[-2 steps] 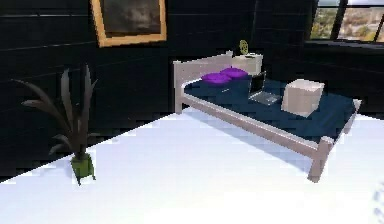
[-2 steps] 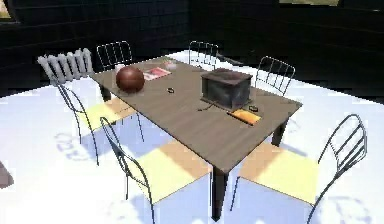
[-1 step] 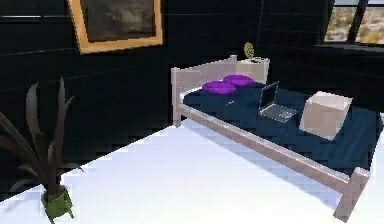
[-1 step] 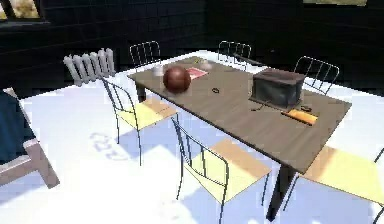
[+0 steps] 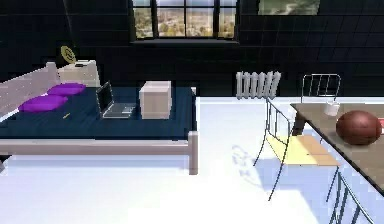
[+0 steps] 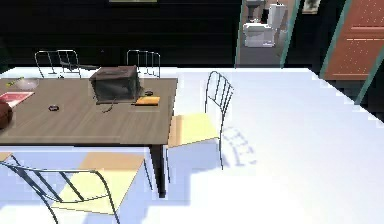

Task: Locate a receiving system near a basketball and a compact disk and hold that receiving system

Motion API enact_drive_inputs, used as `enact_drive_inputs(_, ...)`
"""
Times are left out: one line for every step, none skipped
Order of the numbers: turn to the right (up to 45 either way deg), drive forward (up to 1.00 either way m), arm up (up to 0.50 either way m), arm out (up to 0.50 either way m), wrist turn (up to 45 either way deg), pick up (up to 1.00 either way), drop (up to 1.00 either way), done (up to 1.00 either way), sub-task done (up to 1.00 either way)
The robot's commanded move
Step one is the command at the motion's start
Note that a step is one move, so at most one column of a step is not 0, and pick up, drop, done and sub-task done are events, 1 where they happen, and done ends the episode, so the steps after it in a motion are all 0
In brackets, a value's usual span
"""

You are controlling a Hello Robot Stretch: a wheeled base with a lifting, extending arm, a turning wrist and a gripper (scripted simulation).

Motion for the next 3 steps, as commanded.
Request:
enact_drive_inputs(0.0,0.60,0.00,0.00,0.0,0.00,0.00,0.00,0.00)
enact_drive_inputs(45.0,0.00,0.00,0.00,0.0,0.00,0.00,0.00,0.00)
enact_drive_inputs(-42.0,0.00,0.00,0.00,0.0,0.00,0.00,0.00,0.00)
